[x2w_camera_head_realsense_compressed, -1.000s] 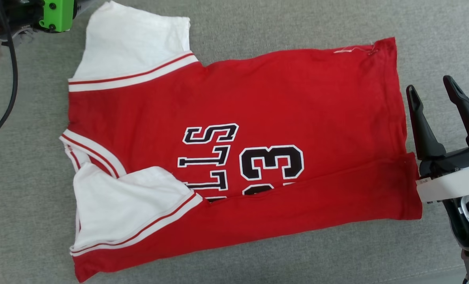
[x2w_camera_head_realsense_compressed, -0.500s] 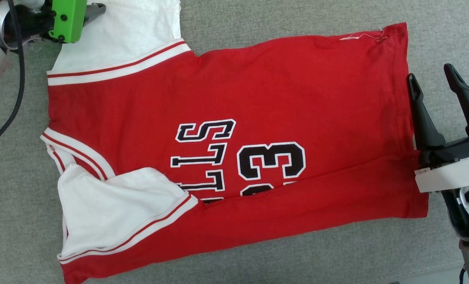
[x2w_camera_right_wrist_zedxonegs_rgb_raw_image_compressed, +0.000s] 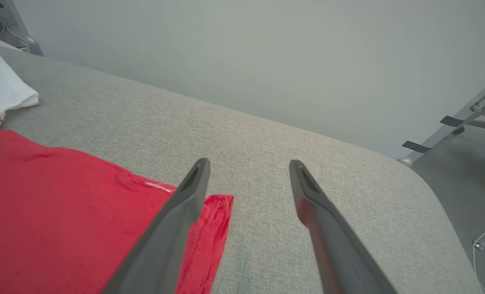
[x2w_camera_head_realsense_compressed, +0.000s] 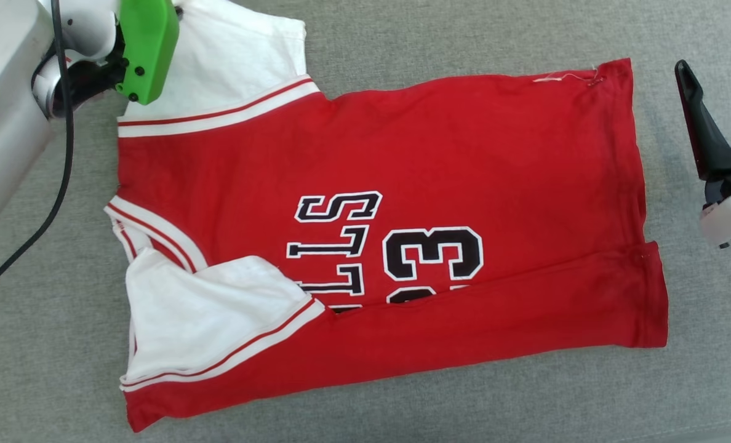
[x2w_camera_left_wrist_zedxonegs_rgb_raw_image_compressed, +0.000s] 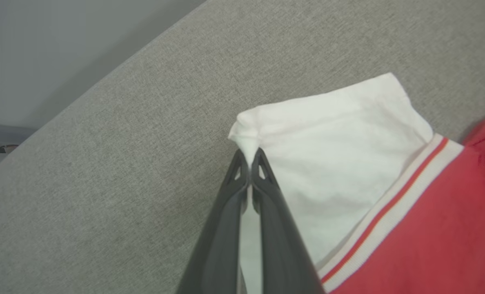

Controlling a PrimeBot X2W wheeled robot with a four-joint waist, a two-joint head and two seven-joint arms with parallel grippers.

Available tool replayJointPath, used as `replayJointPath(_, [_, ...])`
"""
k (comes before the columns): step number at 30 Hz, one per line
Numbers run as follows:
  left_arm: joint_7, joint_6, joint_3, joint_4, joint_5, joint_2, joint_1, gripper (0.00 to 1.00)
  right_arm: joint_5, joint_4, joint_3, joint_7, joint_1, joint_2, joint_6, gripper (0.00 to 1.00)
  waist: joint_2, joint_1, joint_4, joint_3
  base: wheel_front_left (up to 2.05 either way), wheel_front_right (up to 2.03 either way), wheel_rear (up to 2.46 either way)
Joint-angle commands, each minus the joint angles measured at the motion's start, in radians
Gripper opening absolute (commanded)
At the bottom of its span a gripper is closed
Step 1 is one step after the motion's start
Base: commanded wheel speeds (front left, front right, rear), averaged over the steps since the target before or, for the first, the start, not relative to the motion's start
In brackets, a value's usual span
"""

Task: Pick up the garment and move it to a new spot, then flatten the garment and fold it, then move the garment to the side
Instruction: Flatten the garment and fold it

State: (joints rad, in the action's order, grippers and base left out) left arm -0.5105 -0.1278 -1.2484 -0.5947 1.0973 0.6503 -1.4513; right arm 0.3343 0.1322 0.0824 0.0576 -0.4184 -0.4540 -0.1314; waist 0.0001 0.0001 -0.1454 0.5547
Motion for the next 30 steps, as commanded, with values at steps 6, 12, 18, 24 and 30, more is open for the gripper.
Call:
replayJointPath(6, [0.092,-0.003,-0.005,0.068,-0.023,0.008,0.043,0.0,0.115,-0.045,0.102,0.286,-0.133,-0.159,0.001,1.0,-0.0001,-0.0001,0.057,-0.059,0.0,0.0,0.0])
replayJointPath(12, [0.135,-0.003,-0.012,0.123,-0.053,0.001,0.069,0.0,0.298,-0.136,0.222,0.615,-0.238,-0.281,0.001,1.0,-0.0001,-0.0001,0.092,-0.069,0.0,0.0,0.0])
replayJointPath(18, [0.156,-0.002,-0.015,0.153,-0.081,-0.018,0.066,0.0,0.365,-0.221,0.311,0.773,-0.352,-0.308,0.001,1.0,-0.0001,-0.0001,0.137,-0.052,0.0,0.0,0.0])
replayJointPath(24, [0.173,-0.002,-0.014,0.17,-0.096,-0.026,0.051,0.0,0.37,-0.36,0.371,0.797,-0.421,-0.26,0.001,1.0,-0.0001,-0.0001,0.163,-0.036,0.0,0.0,0.0])
replayJointPath(30, [0.184,0.002,-0.014,0.175,-0.106,-0.034,0.045,0.0,0.351,-0.504,0.441,0.755,-0.424,-0.215,0.001,1.0,-0.0001,-0.0001,0.179,-0.029,0.0,0.0,0.0])
